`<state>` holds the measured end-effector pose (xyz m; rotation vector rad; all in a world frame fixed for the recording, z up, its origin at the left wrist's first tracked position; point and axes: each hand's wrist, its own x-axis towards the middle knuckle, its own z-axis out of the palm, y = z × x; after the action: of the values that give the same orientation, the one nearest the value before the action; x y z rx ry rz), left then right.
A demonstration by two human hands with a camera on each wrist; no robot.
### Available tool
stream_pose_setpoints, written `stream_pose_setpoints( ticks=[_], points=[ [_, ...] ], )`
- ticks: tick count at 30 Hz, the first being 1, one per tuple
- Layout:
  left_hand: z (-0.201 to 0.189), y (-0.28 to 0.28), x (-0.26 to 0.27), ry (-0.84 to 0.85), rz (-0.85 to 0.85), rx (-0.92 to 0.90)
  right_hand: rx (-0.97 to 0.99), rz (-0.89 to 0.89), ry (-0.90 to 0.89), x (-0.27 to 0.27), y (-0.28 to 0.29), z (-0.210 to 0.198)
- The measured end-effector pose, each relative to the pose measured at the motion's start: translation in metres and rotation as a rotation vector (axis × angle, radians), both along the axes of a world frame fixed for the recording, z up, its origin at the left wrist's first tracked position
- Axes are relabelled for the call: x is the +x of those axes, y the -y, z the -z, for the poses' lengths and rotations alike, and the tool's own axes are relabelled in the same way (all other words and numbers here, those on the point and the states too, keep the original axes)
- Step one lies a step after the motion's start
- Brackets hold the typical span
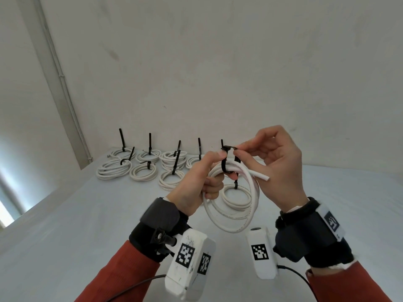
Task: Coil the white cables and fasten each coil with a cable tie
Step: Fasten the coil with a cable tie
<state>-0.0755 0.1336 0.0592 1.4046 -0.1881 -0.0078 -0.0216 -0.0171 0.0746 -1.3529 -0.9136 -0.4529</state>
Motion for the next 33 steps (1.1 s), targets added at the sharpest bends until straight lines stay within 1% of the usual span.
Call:
stream_pose_setpoints(
  ticks=[5, 7, 9, 10, 12, 14, 15, 16, 17, 19, 21, 22, 23, 26, 27, 30, 33],
  points=[
    [0.002, 0.000, -0.001, -0.005, 0.000, -0.013, -0.007, 0.019, 0.063, -0.009, -0.004, 0.000],
    [0.002, 0.000, -0.001, 0.017, -0.059, -0.018, -0.031, 0.000, 0.049, -0.009, -0.001, -0.002],
    [0.001, -0.001, 0.000, 0.080, -0.201, 0.006, -0.110, -0.049, 0.057, -0.001, 0.005, -0.005],
    [0.000, -0.002, 0.000, 0.130, -0.294, 0.047, -0.169, -0.046, 0.082, 0.003, 0.010, -0.007],
    [0.000, -0.006, 0.000, 0.284, -0.496, 0.174, -0.260, 0.031, 0.167, 0.011, 0.018, -0.010],
    [0.001, -0.011, 0.000, 0.441, -0.657, 0.310, -0.305, 0.163, 0.211, 0.012, 0.021, -0.012],
    [0.002, -0.014, -0.001, 0.497, -0.720, 0.367, -0.319, 0.243, 0.171, 0.008, 0.020, -0.013],
    [0.003, -0.017, 0.000, 0.545, -0.775, 0.420, -0.349, 0.302, 0.085, 0.004, 0.018, -0.015],
    [0.005, -0.020, 0.001, 0.586, -0.817, 0.468, -0.403, 0.318, -0.018, 0.001, 0.015, -0.016],
    [0.006, -0.023, 0.002, 0.656, -0.860, 0.527, -0.496, 0.193, -0.235, -0.008, 0.010, -0.017],
    [0.005, -0.023, 0.003, 0.708, -0.867, 0.555, -0.485, 0.007, -0.399, -0.020, 0.004, -0.019],
    [0.006, -0.023, 0.003, 0.734, -0.869, 0.573, -0.466, -0.041, -0.435, -0.024, 0.001, -0.019],
    [0.006, -0.023, 0.003, 0.751, -0.873, 0.596, -0.453, -0.050, -0.439, -0.025, -0.001, -0.017],
    [0.007, -0.022, 0.004, 0.757, -0.895, 0.639, -0.444, 0.017, -0.441, -0.028, -0.004, -0.012],
    [0.008, -0.022, 0.004, 0.755, -0.897, 0.637, -0.439, 0.011, -0.451, -0.028, -0.005, -0.011],
    [0.008, -0.020, 0.005, 0.724, -0.913, 0.580, -0.376, -0.100, -0.509, -0.034, -0.008, -0.012],
    [0.006, -0.021, 0.003, 0.678, -0.931, 0.467, -0.333, -0.156, -0.554, -0.039, -0.012, -0.010]
  ],
)
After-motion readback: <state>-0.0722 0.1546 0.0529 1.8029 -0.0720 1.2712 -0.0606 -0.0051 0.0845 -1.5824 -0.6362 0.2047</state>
